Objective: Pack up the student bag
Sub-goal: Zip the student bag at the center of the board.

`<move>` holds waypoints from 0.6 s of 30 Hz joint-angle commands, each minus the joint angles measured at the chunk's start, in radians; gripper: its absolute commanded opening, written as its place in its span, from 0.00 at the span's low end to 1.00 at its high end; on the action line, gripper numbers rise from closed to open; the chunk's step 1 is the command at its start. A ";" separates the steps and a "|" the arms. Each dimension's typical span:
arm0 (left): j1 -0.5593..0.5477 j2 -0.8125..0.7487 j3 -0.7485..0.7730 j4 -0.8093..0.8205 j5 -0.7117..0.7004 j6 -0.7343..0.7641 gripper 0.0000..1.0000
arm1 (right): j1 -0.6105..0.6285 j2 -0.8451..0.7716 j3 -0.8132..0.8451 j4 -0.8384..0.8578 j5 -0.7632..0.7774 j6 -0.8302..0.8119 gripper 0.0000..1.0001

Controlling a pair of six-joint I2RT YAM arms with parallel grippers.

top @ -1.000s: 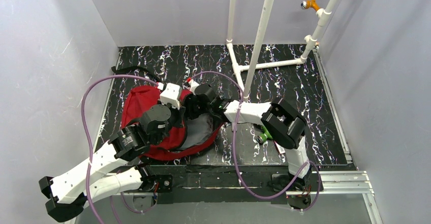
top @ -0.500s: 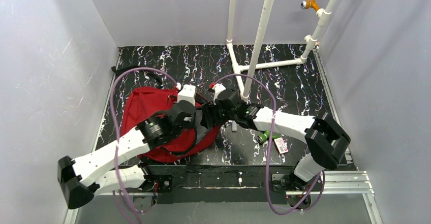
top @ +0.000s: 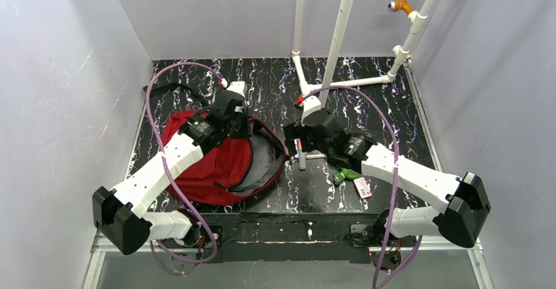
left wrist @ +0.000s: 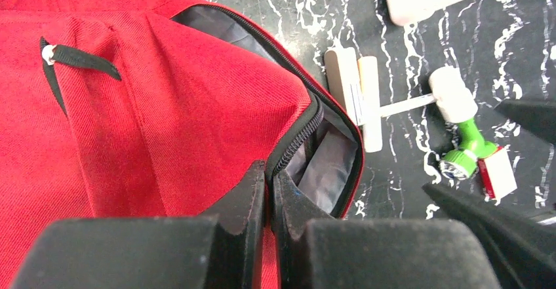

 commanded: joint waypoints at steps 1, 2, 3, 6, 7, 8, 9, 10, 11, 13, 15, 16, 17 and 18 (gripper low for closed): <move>0.085 0.064 0.107 -0.013 0.179 0.009 0.00 | -0.001 -0.045 -0.071 0.023 -0.065 0.014 0.98; 0.098 0.083 0.131 -0.021 0.192 0.015 0.00 | 0.000 -0.054 -0.098 0.047 -0.081 0.039 0.98; 0.110 0.098 0.152 -0.026 0.194 0.019 0.00 | 0.003 -0.057 -0.106 0.056 -0.095 0.058 0.98; 0.148 0.120 0.193 -0.009 0.187 0.025 0.00 | 0.049 -0.055 -0.124 0.105 -0.122 0.083 0.98; 0.157 0.126 0.199 0.001 0.189 0.024 0.00 | 0.073 -0.050 -0.129 0.127 -0.122 0.084 0.98; 0.162 0.134 0.206 0.004 0.199 0.021 0.00 | 0.096 -0.036 -0.128 0.146 -0.123 0.085 0.98; 0.166 0.141 0.210 0.006 0.215 0.018 0.00 | 0.123 -0.023 -0.123 0.162 -0.121 0.086 0.98; 0.166 0.150 0.210 0.006 0.249 0.018 0.05 | 0.149 -0.004 -0.114 0.179 -0.116 0.089 0.98; 0.169 0.158 0.207 0.006 0.281 0.020 0.10 | 0.179 0.016 -0.103 0.196 -0.111 0.092 0.98; 0.177 0.152 0.181 -0.007 0.338 0.020 0.24 | 0.236 0.054 -0.080 0.241 -0.099 0.107 0.97; 0.191 0.114 0.134 -0.023 0.361 0.015 0.46 | 0.296 0.089 -0.069 0.322 -0.079 0.123 0.95; 0.197 0.085 0.097 -0.034 0.354 0.017 0.56 | 0.327 0.109 -0.065 0.352 -0.056 0.133 0.95; 0.201 0.031 0.072 -0.052 0.332 0.026 0.64 | 0.355 0.128 -0.059 0.378 -0.037 0.140 0.94; 0.201 -0.016 0.050 -0.071 0.307 0.036 0.70 | 0.379 0.148 -0.053 0.407 -0.035 0.138 0.94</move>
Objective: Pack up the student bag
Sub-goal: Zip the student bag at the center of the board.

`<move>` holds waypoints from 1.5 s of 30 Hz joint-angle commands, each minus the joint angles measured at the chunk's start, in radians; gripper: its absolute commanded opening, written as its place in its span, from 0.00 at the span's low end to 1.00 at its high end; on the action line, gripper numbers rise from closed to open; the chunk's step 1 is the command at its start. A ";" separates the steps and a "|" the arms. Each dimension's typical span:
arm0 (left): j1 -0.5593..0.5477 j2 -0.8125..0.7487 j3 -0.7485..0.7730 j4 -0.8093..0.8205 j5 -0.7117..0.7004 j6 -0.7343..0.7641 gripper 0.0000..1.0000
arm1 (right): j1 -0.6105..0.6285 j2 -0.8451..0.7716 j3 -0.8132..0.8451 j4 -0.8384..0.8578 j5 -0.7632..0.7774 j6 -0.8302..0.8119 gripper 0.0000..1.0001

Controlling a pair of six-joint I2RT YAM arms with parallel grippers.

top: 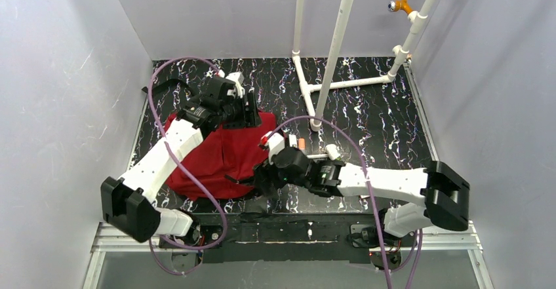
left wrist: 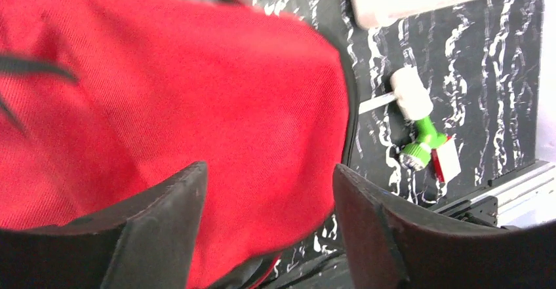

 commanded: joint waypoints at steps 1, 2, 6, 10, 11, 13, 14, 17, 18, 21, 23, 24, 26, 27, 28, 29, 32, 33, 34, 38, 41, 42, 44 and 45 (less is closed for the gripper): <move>0.022 -0.196 -0.097 -0.099 -0.024 0.033 0.75 | 0.107 0.065 0.061 0.219 0.033 0.007 0.94; 0.024 -0.243 -0.113 -0.124 -0.057 0.043 0.78 | 0.128 0.083 0.063 0.253 0.020 -0.030 0.94; 0.027 -0.440 -0.133 -0.233 -0.303 0.054 0.82 | 0.156 0.168 0.082 0.324 0.045 -0.208 0.94; 0.030 -0.623 -0.139 -0.295 -0.539 0.017 0.81 | 0.147 0.249 0.102 0.429 0.077 -0.363 0.93; 0.030 -0.661 -0.144 -0.295 -0.564 0.003 0.80 | 0.147 0.271 0.110 0.460 0.068 -0.400 0.92; 0.030 -0.726 -0.156 -0.293 -0.590 -0.020 0.79 | 0.147 0.335 0.135 0.500 0.076 -0.443 0.88; 0.030 -0.747 -0.160 -0.292 -0.599 -0.025 0.79 | 0.147 0.358 0.146 0.518 0.101 -0.445 0.87; 0.029 -0.771 -0.162 -0.294 -0.609 -0.020 0.78 | 0.146 0.418 0.204 0.529 0.149 -0.451 0.77; 0.030 -0.771 -0.160 -0.297 -0.606 -0.017 0.78 | 0.146 0.435 0.221 0.513 0.163 -0.447 0.70; 0.030 -0.764 -0.162 -0.301 -0.599 -0.008 0.78 | 0.147 0.484 0.278 0.473 0.148 -0.435 0.62; 0.030 -0.762 -0.167 -0.301 -0.595 -0.010 0.78 | 0.147 0.504 0.288 0.458 0.141 -0.429 0.60; 0.030 -0.761 -0.169 -0.301 -0.592 -0.016 0.78 | 0.147 0.511 0.290 0.453 0.153 -0.419 0.56; 0.030 -0.757 -0.178 -0.299 -0.582 -0.025 0.78 | 0.147 0.520 0.293 0.444 0.179 -0.407 0.49; 0.029 -0.754 -0.183 -0.297 -0.577 -0.030 0.78 | 0.147 0.524 0.293 0.442 0.183 -0.404 0.49; 0.030 -0.752 -0.186 -0.298 -0.573 -0.035 0.78 | 0.147 0.528 0.294 0.438 0.184 -0.400 0.49; 0.030 -0.748 -0.192 -0.297 -0.568 -0.041 0.78 | 0.147 0.531 0.294 0.435 0.184 -0.400 0.49; 0.030 -0.738 -0.199 -0.292 -0.554 -0.053 0.78 | 0.151 0.544 0.294 0.416 0.180 -0.376 0.58; 0.030 -0.734 -0.198 -0.293 -0.551 -0.054 0.78 | 0.155 0.544 0.295 0.407 0.180 -0.372 0.61; 0.029 -0.732 -0.197 -0.294 -0.551 -0.054 0.78 | 0.159 0.541 0.292 0.402 0.179 -0.369 0.62; 0.030 -0.727 -0.199 -0.291 -0.556 -0.052 0.78 | 0.172 0.529 0.272 0.396 0.178 -0.368 0.59; 0.030 -0.724 -0.203 -0.289 -0.551 -0.057 0.78 | 0.173 0.534 0.270 0.400 0.210 -0.351 0.42; 0.030 -0.723 -0.207 -0.287 -0.547 -0.058 0.79 | 0.173 0.534 0.272 0.399 0.221 -0.349 0.36; 0.029 -0.718 -0.212 -0.286 -0.538 -0.062 0.79 | 0.173 0.518 0.277 0.398 0.238 -0.338 0.26; 0.030 -0.716 -0.217 -0.286 -0.530 -0.065 0.79 | 0.173 0.505 0.279 0.394 0.239 -0.329 0.23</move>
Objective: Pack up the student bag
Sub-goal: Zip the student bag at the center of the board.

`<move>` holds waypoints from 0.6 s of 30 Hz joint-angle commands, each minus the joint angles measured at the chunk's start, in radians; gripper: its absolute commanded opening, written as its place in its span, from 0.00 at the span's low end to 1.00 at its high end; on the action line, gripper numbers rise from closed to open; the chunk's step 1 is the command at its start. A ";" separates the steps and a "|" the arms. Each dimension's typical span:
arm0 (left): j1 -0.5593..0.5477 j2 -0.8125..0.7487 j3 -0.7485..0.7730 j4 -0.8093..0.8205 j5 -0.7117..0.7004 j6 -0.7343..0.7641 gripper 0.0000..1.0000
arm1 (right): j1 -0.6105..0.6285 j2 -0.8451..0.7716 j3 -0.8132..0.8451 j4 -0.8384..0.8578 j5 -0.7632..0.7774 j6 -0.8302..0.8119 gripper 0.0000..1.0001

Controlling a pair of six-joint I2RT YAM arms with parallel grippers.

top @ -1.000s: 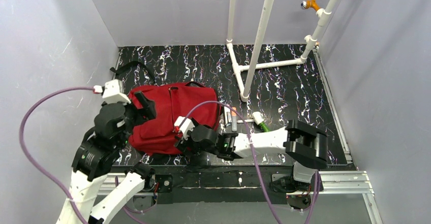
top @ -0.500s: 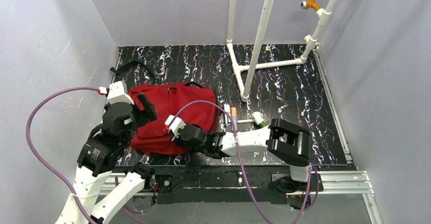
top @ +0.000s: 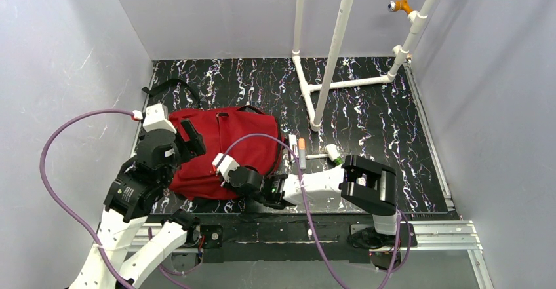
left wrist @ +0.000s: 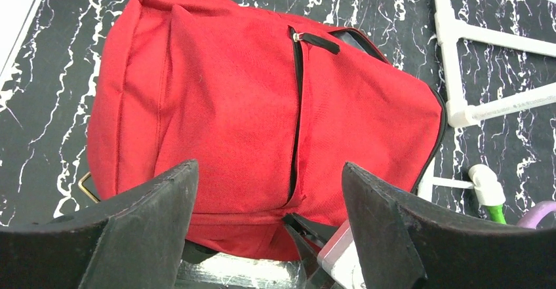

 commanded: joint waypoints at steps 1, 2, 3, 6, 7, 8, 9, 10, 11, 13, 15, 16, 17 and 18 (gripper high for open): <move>0.005 0.015 -0.031 0.002 0.018 -0.023 0.79 | 0.005 -0.057 0.025 0.007 0.058 0.047 0.21; 0.005 0.016 -0.042 0.002 0.026 -0.030 0.79 | 0.004 -0.078 0.019 0.006 0.062 0.062 0.20; 0.005 0.018 -0.064 0.003 0.032 -0.038 0.79 | 0.003 -0.101 0.009 0.009 0.065 0.079 0.19; 0.005 0.024 -0.130 0.004 0.063 -0.079 0.79 | -0.012 -0.166 -0.057 0.061 0.028 0.142 0.12; 0.005 0.026 -0.154 0.004 0.075 -0.102 0.78 | -0.023 -0.186 -0.079 0.081 0.002 0.170 0.04; 0.005 0.025 -0.176 0.003 0.088 -0.125 0.78 | -0.035 -0.192 -0.097 0.100 -0.032 0.199 0.01; 0.005 0.023 -0.199 -0.004 0.097 -0.168 0.77 | -0.050 -0.196 -0.115 0.123 -0.084 0.232 0.01; 0.005 0.015 -0.222 -0.012 0.104 -0.215 0.75 | -0.067 -0.197 -0.132 0.150 -0.142 0.266 0.01; 0.005 0.007 -0.245 -0.021 0.113 -0.261 0.74 | -0.081 -0.195 -0.148 0.184 -0.186 0.299 0.01; 0.005 -0.010 -0.295 -0.022 0.157 -0.358 0.72 | -0.104 -0.181 -0.171 0.236 -0.263 0.358 0.01; 0.005 -0.020 -0.348 -0.020 0.206 -0.446 0.70 | -0.118 -0.166 -0.174 0.257 -0.315 0.382 0.01; 0.005 -0.021 -0.376 -0.014 0.235 -0.480 0.69 | -0.125 -0.160 -0.173 0.262 -0.329 0.393 0.01; 0.005 -0.023 -0.400 -0.009 0.261 -0.509 0.68 | -0.131 -0.158 -0.177 0.266 -0.342 0.405 0.01; 0.005 -0.024 -0.425 -0.007 0.281 -0.540 0.68 | -0.137 -0.158 -0.180 0.272 -0.353 0.416 0.01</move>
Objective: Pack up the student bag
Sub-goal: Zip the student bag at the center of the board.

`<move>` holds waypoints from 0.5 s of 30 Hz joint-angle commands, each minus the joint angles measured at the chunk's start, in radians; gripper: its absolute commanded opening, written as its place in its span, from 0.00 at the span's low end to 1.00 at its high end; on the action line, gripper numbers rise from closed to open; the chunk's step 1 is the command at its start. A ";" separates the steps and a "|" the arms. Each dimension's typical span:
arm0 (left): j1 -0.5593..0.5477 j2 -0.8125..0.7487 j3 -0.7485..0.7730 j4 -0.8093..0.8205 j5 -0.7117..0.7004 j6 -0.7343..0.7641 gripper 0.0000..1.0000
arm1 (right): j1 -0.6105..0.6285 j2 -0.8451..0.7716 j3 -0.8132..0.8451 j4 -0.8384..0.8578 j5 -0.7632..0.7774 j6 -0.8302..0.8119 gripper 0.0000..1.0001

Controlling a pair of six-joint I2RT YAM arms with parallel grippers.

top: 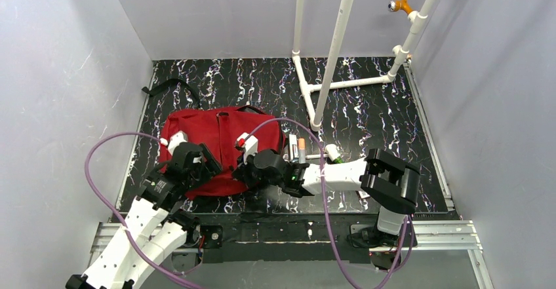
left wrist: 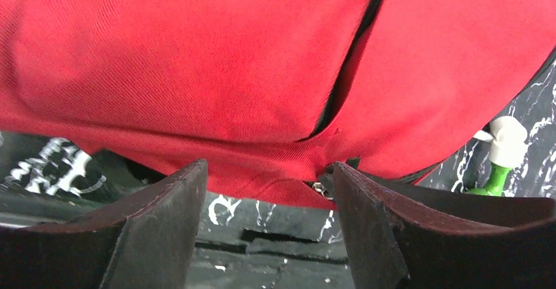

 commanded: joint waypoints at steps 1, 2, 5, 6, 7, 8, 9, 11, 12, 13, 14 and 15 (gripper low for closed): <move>0.005 -0.013 -0.080 -0.013 0.111 -0.218 0.68 | -0.022 -0.001 -0.014 0.125 -0.113 0.101 0.01; 0.005 -0.018 -0.103 -0.013 0.119 -0.248 0.68 | -0.024 -0.007 -0.021 0.131 -0.117 0.103 0.01; 0.005 -0.037 -0.156 -0.015 0.118 -0.336 0.66 | -0.025 -0.030 -0.052 0.160 -0.121 0.103 0.01; 0.005 -0.047 -0.178 -0.014 0.106 -0.366 0.63 | -0.025 -0.037 -0.063 0.170 -0.119 0.105 0.01; 0.005 -0.055 -0.202 -0.010 0.088 -0.396 0.61 | -0.025 -0.043 -0.073 0.177 -0.116 0.107 0.01; 0.005 -0.060 -0.223 0.004 0.067 -0.417 0.60 | -0.025 -0.050 -0.078 0.184 -0.116 0.107 0.01; 0.005 -0.062 -0.241 0.024 0.049 -0.431 0.60 | -0.025 -0.054 -0.080 0.187 -0.121 0.106 0.01; 0.005 -0.049 -0.257 0.078 0.027 -0.444 0.61 | -0.025 -0.053 -0.080 0.192 -0.145 0.107 0.01; 0.005 -0.039 -0.265 0.116 0.034 -0.438 0.61 | -0.025 -0.053 -0.080 0.195 -0.157 0.109 0.01; 0.005 -0.027 -0.271 0.155 0.048 -0.428 0.59 | -0.025 -0.053 -0.081 0.195 -0.164 0.110 0.01; 0.005 -0.014 -0.271 0.180 0.058 -0.414 0.51 | -0.025 -0.056 -0.082 0.191 -0.166 0.109 0.01; 0.005 -0.002 -0.267 0.186 0.059 -0.398 0.38 | -0.025 -0.060 -0.082 0.179 -0.157 0.105 0.01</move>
